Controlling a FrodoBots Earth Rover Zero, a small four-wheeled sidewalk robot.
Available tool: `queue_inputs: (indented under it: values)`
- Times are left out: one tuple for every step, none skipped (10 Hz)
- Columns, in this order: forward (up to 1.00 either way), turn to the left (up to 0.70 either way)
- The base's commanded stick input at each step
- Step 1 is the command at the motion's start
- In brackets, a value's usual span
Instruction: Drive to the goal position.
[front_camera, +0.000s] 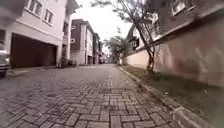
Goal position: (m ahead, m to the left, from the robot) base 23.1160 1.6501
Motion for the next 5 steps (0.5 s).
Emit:
queue_inputs:
  values:
    - [0.69, 0.03]
    - [0.69, 0.03]
    - [0.69, 0.03]
    - [0.69, 0.03]
    - [0.69, 0.03]
